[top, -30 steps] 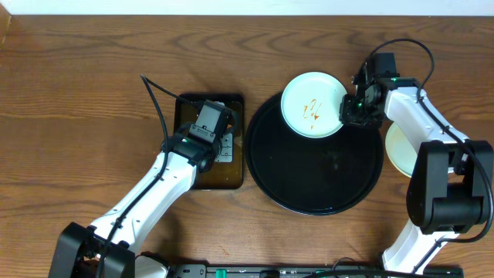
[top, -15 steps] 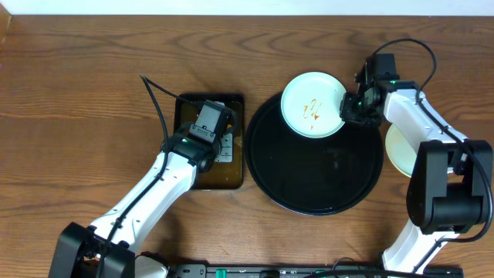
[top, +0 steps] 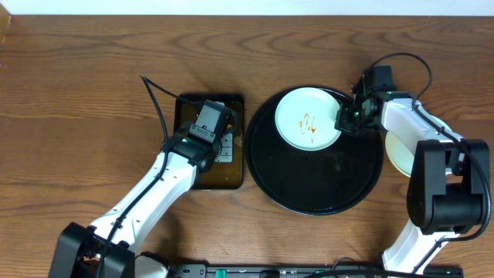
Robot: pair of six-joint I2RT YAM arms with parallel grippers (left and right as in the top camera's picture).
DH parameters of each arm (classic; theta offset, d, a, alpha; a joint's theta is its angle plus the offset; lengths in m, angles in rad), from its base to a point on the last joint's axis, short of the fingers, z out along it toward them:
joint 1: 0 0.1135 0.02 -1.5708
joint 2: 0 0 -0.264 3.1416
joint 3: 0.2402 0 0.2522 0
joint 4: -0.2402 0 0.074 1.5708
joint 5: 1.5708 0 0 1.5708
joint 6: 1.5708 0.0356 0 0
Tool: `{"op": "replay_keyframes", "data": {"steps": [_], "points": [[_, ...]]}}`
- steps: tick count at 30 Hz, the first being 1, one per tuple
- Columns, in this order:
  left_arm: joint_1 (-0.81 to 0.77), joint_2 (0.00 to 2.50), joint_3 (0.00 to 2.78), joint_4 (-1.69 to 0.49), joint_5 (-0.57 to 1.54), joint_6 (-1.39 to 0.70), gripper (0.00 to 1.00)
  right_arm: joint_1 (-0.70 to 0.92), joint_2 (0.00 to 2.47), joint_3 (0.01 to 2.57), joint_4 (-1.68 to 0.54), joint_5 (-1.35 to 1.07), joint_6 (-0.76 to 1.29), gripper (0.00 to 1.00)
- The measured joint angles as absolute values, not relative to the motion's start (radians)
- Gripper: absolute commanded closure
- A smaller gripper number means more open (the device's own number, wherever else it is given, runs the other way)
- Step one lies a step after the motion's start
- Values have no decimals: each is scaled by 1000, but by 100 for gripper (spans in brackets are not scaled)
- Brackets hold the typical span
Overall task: Clean dirty plates on tray and stack at the side
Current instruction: 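Move the sponge with the left gripper onto the plate and wipe it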
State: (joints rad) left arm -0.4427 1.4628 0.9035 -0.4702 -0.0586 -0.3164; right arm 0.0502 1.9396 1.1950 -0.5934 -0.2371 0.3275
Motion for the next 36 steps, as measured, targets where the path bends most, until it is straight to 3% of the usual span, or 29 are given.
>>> {"op": "replay_keyframes", "data": {"steps": [7,14,25,36], "points": [[-443,1463,904,-448,-43,-316,92,54,1932,1197,-762,-274,297,99],[-462,1463,902,-293,96,-316,92,122,1930,1197,-856,-274,262,99],[-671,1579,902,-127,151,-356,92,219,1929,1197,-864,-269,256,99],[-812,1721,901,6,159,-544,92,240,1929,1197,-865,-269,256,99]]}}
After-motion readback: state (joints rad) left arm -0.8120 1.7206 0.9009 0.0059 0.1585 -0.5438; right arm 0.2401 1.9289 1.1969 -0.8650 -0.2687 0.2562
